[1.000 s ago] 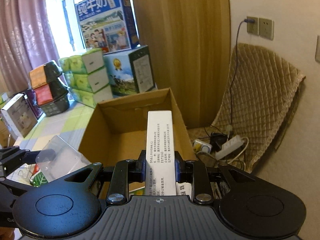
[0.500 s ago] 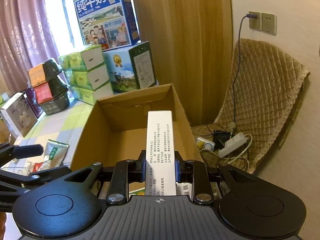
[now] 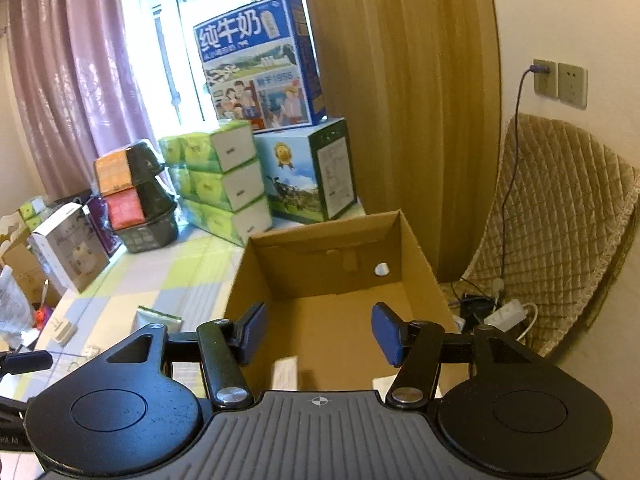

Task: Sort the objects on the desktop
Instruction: 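Move both open tools back over the remaining table items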

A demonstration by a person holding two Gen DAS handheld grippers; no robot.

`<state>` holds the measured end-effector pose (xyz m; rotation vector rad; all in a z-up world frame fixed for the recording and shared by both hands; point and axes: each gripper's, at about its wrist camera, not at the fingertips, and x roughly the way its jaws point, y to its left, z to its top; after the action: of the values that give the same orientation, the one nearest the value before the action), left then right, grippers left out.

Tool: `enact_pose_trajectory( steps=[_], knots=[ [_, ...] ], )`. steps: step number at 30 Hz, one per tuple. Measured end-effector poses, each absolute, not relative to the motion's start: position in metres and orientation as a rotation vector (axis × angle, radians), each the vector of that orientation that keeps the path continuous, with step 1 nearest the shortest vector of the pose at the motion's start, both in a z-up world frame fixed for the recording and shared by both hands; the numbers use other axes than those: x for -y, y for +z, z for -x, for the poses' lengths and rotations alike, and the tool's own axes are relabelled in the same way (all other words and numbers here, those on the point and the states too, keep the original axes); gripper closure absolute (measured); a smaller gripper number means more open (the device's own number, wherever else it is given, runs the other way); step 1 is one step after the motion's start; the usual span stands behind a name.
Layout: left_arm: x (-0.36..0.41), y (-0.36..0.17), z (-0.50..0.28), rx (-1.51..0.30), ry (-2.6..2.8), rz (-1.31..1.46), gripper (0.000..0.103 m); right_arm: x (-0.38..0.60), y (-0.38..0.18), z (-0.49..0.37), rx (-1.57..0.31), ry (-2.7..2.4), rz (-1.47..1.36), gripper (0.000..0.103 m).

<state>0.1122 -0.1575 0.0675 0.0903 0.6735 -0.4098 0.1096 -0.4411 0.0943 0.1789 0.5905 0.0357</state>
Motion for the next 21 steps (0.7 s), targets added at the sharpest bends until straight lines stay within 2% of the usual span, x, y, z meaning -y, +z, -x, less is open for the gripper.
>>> enact_pose_trajectory(
  steps=[8,16,19,21],
  knots=[
    [0.088,0.082,-0.095,-0.662,-0.273,-0.071,0.012,0.411,0.106,-0.088,-0.571,0.09,-0.176,0.041],
    [0.014,0.099,-0.069,-0.644,-0.111,-0.049,0.007,0.361,0.122,-0.068,-0.538,0.192,-0.157,0.012],
    [-0.009,0.104,-0.062,-0.645,-0.06,-0.036,0.005,0.341,0.128,-0.06,-0.526,0.238,-0.164,0.004],
    [-0.02,0.106,-0.059,-0.641,-0.036,-0.039,0.003,0.329,0.129,-0.055,-0.52,0.266,-0.159,0.002]
  ],
)
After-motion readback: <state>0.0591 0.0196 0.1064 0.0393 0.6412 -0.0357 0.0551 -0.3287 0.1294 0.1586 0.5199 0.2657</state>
